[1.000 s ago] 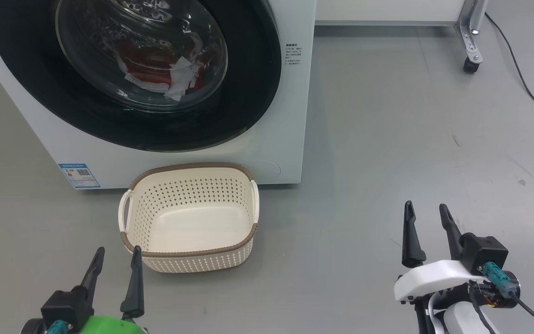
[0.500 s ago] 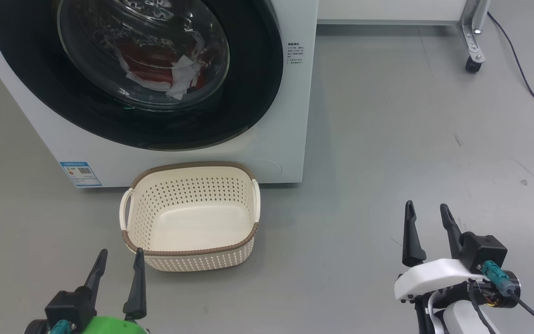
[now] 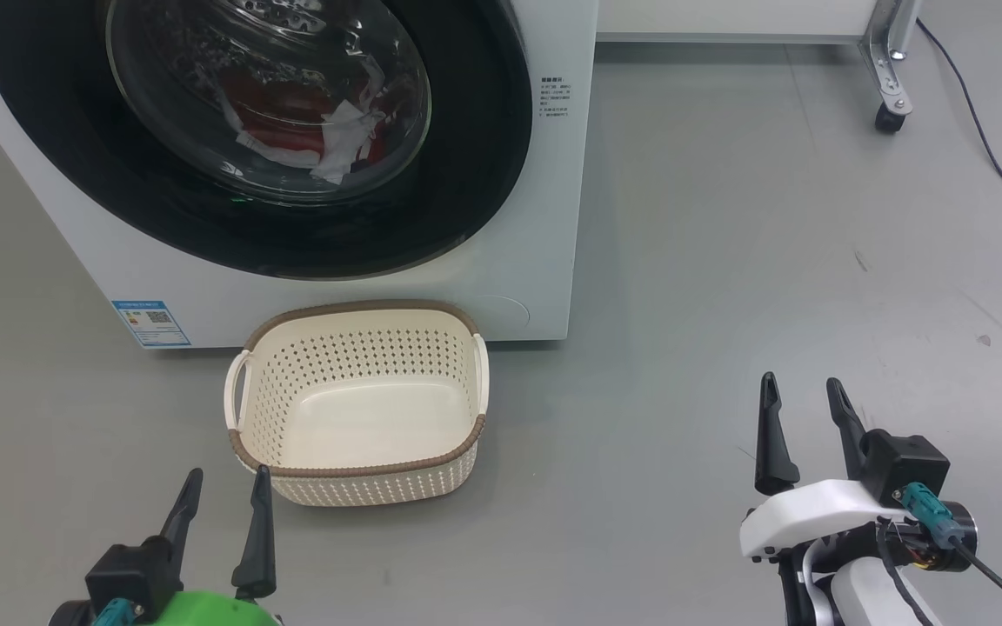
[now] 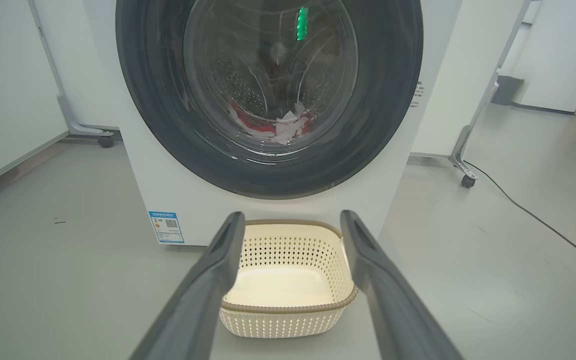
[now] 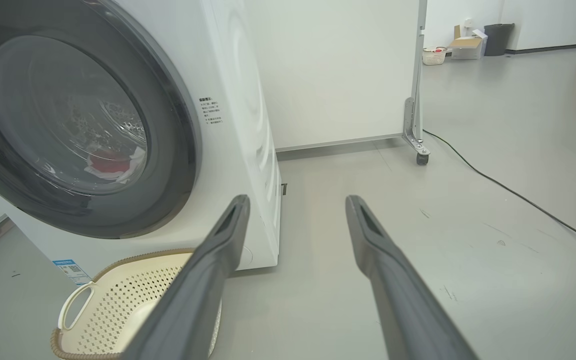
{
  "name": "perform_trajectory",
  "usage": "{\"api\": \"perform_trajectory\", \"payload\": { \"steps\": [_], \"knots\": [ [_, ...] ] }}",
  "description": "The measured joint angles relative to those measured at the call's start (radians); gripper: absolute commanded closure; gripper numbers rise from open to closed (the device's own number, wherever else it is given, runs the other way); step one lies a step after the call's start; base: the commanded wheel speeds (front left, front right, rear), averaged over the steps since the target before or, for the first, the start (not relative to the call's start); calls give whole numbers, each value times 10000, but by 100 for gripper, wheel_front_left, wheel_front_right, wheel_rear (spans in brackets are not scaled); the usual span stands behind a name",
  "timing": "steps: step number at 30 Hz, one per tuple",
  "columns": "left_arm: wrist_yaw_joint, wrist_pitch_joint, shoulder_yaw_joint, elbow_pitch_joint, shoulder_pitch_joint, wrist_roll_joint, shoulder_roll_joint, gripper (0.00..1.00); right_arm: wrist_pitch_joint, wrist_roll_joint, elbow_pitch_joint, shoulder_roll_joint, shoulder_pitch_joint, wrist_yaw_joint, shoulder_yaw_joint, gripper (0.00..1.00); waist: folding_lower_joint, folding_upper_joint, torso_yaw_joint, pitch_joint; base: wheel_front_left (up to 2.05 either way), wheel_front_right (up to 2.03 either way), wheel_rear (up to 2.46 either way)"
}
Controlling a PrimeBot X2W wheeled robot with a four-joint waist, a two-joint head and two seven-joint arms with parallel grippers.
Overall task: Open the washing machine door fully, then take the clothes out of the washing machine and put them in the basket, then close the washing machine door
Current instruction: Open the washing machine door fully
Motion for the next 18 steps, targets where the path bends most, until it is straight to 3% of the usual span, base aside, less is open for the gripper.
{"api": "perform_trajectory", "payload": {
  "steps": [18],
  "knots": [
    [-61,0,104,73,-145,111,-31,0,0,-121,0,0,-81,-25,6,0,0,0,31,115,0,0,0]
  ]
}}
